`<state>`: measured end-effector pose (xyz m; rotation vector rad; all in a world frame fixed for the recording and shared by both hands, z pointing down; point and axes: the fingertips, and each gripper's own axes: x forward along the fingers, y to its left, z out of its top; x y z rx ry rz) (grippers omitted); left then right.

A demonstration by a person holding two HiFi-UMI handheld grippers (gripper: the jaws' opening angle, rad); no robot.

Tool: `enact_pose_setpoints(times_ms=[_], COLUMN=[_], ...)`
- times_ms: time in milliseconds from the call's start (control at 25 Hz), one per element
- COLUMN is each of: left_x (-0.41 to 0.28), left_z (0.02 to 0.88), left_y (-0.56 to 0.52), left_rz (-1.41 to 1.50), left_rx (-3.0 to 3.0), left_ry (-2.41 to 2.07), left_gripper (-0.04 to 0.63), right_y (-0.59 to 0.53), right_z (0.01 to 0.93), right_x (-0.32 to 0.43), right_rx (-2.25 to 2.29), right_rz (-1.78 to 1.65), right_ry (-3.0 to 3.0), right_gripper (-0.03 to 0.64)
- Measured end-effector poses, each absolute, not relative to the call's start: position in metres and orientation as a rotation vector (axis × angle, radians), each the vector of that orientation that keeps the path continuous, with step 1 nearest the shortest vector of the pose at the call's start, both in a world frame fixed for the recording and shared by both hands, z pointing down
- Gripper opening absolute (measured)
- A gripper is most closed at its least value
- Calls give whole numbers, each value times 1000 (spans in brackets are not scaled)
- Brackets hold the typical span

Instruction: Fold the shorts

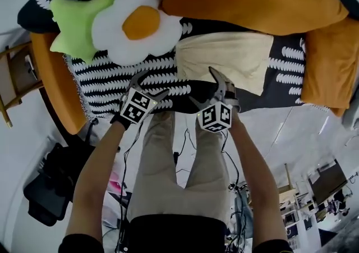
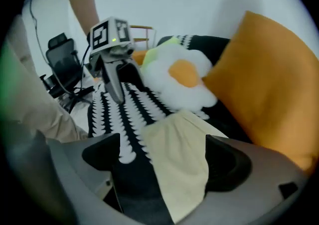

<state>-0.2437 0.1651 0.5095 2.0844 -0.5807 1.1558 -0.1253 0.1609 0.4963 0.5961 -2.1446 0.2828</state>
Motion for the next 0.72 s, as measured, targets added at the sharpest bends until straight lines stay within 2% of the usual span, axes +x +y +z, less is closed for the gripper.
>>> enact_pose_setpoints(times_ms=[120, 200, 320, 440, 600, 720], left_x=[-268, -284, -303, -314, -323, -325], left_z=[511, 512, 512, 511, 512, 509], left_y=[174, 177, 178, 174, 182, 190], left_rz=[1040, 990, 932, 861, 806, 787], left_rx=[2014, 1995, 1973, 1948, 1925, 1915], left_ry=[-649, -687, -747, -804, -831, -825], left_gripper=[411, 411, 411, 411, 411, 411], right_y=[174, 160, 129, 101, 103, 108], right_z=[512, 527, 544, 553, 578, 584], right_x=[-190, -205, -209, -202, -190, -188], right_rx=[474, 526, 642, 761, 810, 868], right_rz=[237, 261, 416, 545, 544, 541], right_ry=[-2141, -2089, -2016, -1926, -1746, -1654], right_gripper=[516, 447, 396, 278, 222, 205])
